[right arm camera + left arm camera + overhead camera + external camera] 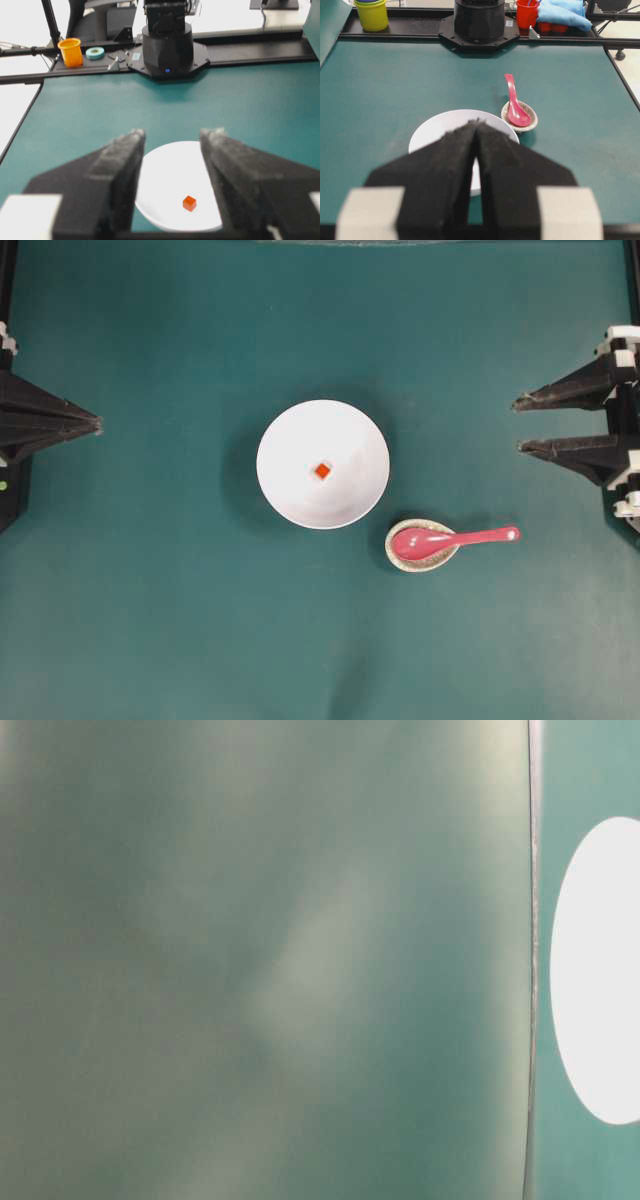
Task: Grip the spoon and scoop the red block from the bowl with right arm.
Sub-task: 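Move the right gripper to the pink spoon handle in the spoon rest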
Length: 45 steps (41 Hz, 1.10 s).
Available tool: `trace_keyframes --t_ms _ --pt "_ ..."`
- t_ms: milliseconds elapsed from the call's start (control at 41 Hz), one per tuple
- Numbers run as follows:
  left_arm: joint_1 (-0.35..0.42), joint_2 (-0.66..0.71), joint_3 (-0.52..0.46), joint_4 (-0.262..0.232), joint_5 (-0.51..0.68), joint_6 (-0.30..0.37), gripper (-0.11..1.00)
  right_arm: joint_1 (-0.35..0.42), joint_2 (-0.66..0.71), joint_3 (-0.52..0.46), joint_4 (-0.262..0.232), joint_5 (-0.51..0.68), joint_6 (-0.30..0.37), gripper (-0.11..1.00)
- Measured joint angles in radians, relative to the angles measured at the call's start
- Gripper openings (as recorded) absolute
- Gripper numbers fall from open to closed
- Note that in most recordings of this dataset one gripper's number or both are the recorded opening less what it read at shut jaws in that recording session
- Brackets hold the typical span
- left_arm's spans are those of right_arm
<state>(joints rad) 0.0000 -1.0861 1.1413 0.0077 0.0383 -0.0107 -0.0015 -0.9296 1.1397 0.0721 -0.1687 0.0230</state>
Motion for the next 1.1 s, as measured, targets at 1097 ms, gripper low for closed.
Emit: trace_keyframes --t_ms 1097 --pt "0.0 0.0 0.0 0.0 0.005 0.012 0.0 0.249 0.471 0.264 0.061 -0.611 0.081 0.54"
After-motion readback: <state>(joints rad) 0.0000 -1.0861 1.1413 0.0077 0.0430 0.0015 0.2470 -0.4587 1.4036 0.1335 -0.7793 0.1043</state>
